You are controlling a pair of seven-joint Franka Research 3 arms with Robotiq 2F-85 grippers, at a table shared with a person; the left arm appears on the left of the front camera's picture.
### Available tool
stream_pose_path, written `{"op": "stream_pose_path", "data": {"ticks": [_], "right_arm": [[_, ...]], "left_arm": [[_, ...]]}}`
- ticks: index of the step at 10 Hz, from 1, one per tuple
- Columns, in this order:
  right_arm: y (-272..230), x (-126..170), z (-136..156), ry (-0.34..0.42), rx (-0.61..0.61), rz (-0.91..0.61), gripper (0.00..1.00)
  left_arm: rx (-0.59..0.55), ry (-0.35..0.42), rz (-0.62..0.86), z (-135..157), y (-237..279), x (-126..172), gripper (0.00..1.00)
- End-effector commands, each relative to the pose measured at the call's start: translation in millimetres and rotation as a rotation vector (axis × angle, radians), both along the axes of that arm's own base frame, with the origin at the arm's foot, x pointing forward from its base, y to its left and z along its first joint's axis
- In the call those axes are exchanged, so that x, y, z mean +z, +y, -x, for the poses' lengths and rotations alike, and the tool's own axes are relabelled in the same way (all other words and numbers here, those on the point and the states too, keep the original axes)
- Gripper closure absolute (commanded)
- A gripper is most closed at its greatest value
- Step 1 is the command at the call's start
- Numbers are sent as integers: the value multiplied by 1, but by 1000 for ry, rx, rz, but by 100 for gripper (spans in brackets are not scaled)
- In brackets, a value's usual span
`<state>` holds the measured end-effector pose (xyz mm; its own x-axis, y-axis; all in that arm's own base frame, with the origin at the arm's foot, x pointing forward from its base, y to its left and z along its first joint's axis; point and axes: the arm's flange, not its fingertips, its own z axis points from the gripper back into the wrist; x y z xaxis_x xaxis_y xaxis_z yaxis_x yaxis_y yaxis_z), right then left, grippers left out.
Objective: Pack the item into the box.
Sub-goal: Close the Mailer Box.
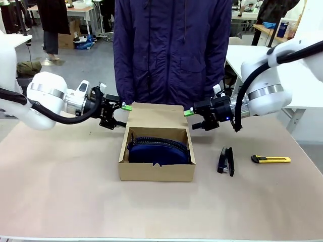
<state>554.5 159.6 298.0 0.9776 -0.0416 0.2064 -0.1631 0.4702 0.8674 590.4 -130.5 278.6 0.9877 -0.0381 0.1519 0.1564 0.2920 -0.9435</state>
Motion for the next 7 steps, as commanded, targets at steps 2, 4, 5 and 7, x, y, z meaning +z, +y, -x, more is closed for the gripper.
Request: {"op": "stream_pose_path", "data": {"ticks": [2,4,5,7], "right_arm": [[17,-10,-11,74,-24,-105,0],[21,-17,-15,127,5,-171,0],[24,-19,-16,143,6,-188,0],[28,-26,-18,177,13,-180,20]], "left_arm": [[-23,42,70,-16,-15,-14,0],[-66,34,136,-14,-20,-17,0],[-74,33,163,-14,-21,-19,0],[-90,58,183,-15,-23,-22,20]]}}
